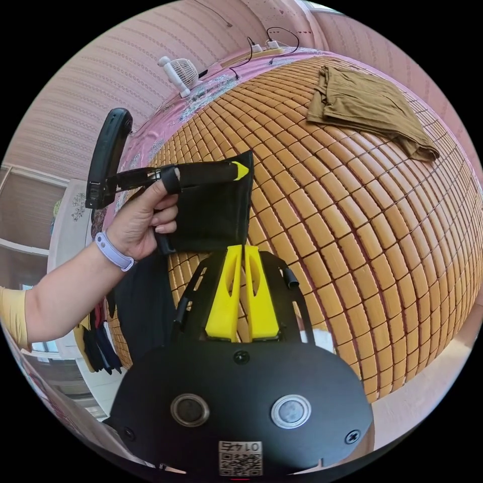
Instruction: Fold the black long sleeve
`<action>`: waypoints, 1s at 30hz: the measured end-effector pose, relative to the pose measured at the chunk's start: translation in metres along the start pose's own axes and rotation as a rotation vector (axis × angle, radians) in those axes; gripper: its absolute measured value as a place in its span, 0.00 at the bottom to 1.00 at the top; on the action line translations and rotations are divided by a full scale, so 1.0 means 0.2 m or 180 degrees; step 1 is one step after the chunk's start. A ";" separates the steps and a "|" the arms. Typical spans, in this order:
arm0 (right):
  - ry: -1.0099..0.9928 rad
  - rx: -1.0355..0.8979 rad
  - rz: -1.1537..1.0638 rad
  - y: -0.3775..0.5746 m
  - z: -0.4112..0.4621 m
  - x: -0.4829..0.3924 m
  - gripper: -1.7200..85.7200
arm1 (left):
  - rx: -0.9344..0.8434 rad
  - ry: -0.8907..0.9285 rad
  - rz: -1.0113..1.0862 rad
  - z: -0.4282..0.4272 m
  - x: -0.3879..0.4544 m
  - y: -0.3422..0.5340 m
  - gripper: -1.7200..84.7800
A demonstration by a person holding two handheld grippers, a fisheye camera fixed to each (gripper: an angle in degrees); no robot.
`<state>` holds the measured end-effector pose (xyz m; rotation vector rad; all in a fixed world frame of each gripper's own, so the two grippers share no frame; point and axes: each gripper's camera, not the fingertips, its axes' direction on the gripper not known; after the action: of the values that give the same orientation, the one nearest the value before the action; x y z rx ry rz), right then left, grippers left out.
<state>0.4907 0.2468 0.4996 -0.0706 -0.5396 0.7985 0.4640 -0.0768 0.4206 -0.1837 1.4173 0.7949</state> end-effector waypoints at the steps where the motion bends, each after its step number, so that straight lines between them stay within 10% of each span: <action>1: -0.0087 0.0072 0.0025 0.01 0.00 -0.01 0.02 | 0.0056 0.0043 -0.0039 -0.07 -0.02 0.01 0.09; 13: 0.0569 0.0772 -0.0383 0.23 -0.13 -0.51 0.02 | 0.1224 -0.0258 -0.0700 -1.28 -0.27 1.19 0.02; 30: -0.0329 -0.0502 -0.2566 0.29 0.64 -2.43 0.04 | 0.2178 -0.1123 -0.3140 -2.42 -0.62 3.03 0.01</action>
<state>0.1115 -0.0690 0.3846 0.0447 -0.6614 -0.0276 -0.2767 0.0489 0.6481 -0.1703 1.0018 -0.4579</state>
